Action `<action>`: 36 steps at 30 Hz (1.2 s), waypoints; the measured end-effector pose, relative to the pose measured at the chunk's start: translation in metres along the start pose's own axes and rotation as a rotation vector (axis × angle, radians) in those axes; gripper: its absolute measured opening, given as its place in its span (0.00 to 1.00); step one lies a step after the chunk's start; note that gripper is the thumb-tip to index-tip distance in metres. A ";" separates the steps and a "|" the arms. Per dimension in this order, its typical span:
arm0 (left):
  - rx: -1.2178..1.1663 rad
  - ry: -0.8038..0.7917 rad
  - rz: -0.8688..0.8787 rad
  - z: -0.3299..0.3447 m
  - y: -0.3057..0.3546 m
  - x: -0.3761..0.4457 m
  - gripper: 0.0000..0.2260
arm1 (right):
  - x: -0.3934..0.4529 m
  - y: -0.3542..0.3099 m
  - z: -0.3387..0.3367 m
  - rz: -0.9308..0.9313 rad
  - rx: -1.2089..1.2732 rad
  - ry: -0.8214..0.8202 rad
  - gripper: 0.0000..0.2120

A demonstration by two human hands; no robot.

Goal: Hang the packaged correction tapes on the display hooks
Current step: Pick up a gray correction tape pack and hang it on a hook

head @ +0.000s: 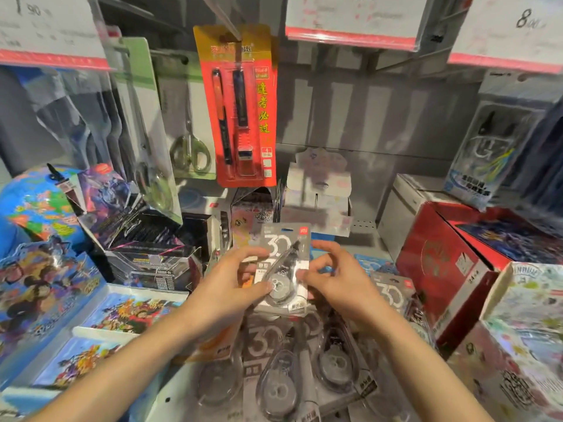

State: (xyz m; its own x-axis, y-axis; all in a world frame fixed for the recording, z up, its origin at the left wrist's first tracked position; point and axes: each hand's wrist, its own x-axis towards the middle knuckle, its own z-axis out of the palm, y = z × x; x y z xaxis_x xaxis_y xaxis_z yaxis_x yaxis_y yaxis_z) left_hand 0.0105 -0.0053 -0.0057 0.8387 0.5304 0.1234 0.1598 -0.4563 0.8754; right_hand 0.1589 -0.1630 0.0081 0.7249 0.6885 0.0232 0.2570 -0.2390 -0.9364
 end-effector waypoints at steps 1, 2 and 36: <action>-0.083 0.010 -0.009 0.000 0.004 0.000 0.23 | 0.000 -0.002 -0.002 0.012 0.083 -0.020 0.27; -0.137 0.036 -0.010 -0.001 0.008 0.002 0.25 | 0.001 -0.004 -0.004 0.011 0.149 -0.037 0.26; -0.324 -0.082 -0.174 0.001 0.011 -0.003 0.23 | -0.042 0.018 -0.058 0.090 -0.250 0.043 0.31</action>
State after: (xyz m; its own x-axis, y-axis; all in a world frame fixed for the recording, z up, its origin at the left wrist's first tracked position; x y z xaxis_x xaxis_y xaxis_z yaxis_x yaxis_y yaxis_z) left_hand 0.0101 -0.0126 0.0031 0.8545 0.5152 -0.0665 0.1416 -0.1079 0.9840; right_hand 0.1697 -0.2360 0.0102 0.7769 0.6286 -0.0361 0.3367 -0.4632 -0.8198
